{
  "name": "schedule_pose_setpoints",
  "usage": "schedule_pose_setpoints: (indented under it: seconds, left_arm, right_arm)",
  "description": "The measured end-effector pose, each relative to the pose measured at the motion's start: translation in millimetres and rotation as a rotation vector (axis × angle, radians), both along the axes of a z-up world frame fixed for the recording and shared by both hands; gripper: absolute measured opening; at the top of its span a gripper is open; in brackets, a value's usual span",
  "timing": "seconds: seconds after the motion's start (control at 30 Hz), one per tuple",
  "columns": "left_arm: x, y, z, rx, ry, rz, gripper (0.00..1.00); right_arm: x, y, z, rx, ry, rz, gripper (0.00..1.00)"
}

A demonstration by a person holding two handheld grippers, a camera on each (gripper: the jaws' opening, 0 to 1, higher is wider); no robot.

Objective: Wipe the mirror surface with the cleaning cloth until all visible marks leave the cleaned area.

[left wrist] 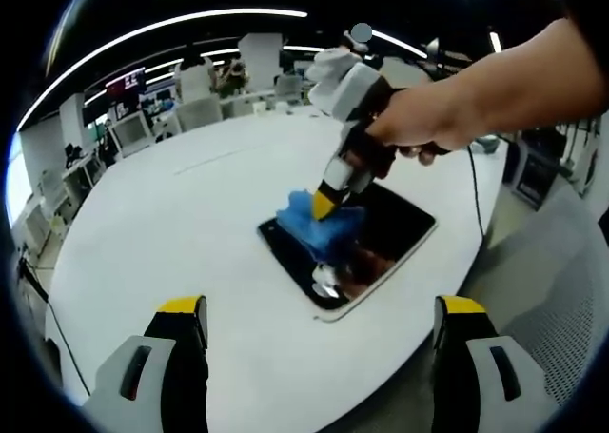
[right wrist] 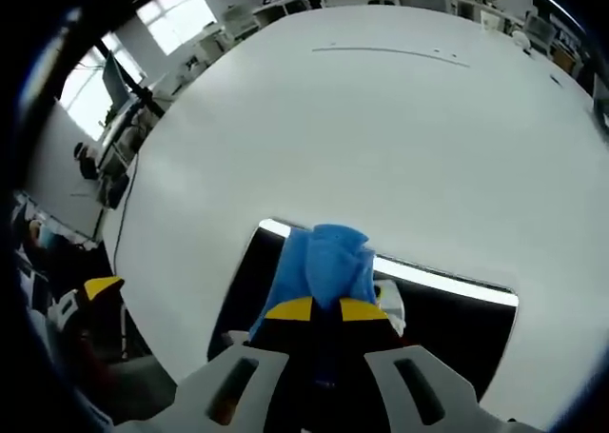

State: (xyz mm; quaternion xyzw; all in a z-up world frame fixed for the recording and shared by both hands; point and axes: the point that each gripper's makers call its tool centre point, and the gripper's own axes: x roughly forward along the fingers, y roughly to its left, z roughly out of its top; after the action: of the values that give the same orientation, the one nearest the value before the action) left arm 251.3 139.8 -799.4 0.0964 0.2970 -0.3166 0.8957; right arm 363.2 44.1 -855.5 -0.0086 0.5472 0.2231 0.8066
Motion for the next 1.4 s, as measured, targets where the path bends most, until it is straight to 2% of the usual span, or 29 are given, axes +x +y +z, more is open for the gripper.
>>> schedule_pose_setpoints:
  seconds: [0.53, 1.4]
  left_arm:
    - [-0.2, 1, 1.4, 0.003, -0.007, -0.001, 0.99]
    - [-0.5, 2, 2.1, 0.009, -0.011, 0.001, 0.99]
  right_arm:
    - [-20, 4, 0.3, -0.003, 0.007, 0.009, 0.02]
    - [-57, 9, 0.7, 0.032, 0.077, -0.023, 0.02]
